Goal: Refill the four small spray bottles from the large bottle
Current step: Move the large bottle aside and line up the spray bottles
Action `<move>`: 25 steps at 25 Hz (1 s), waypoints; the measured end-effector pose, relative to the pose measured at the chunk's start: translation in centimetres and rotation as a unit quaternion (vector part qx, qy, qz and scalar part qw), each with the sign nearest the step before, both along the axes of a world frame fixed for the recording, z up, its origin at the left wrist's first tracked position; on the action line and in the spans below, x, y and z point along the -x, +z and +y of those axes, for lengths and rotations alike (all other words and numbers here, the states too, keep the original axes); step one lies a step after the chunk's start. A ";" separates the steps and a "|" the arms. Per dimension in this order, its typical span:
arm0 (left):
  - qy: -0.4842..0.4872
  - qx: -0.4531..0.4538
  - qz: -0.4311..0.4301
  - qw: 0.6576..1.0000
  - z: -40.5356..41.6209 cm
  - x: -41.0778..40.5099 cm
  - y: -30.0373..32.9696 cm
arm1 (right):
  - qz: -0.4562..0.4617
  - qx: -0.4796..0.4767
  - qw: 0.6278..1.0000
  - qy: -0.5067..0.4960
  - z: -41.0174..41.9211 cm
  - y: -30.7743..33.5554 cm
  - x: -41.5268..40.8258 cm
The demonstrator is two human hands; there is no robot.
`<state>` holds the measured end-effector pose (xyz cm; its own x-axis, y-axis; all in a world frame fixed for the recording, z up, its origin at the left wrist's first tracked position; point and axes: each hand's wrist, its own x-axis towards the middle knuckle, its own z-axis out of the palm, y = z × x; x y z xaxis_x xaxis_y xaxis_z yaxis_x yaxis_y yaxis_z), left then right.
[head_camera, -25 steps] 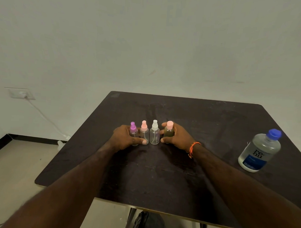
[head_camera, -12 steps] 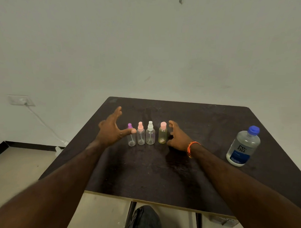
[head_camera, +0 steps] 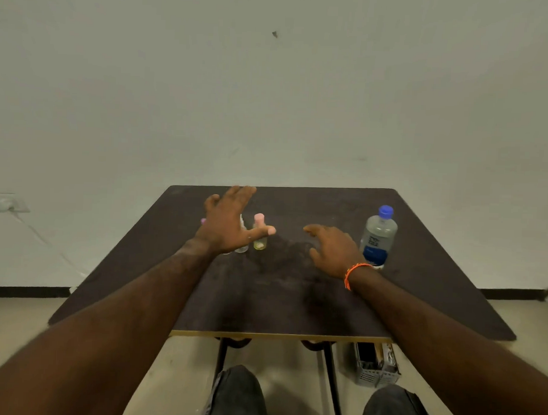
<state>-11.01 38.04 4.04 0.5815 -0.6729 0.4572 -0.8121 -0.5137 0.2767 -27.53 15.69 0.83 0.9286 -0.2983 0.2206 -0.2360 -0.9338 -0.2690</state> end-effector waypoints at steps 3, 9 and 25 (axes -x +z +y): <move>-0.043 -0.027 0.011 0.999 -4.7 3.2 -0.3 | -0.029 0.015 0.999 0.017 -1.5 -0.2 4.8; -0.109 -0.092 0.059 0.988 -14.7 7.8 -3.1 | -0.080 0.004 0.995 -0.058 -7.2 -0.8 11.4; -0.126 0.071 0.269 0.952 -24.6 9.7 -6.7 | -0.198 -0.141 0.961 -0.132 -12.4 4.2 7.0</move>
<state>-20.72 13.46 -2.63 0.5848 -0.7762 0.2357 -0.6261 -0.2472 0.7395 -34.55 3.27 4.98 0.6717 -0.6121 0.4172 -0.2824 -0.7323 -0.6197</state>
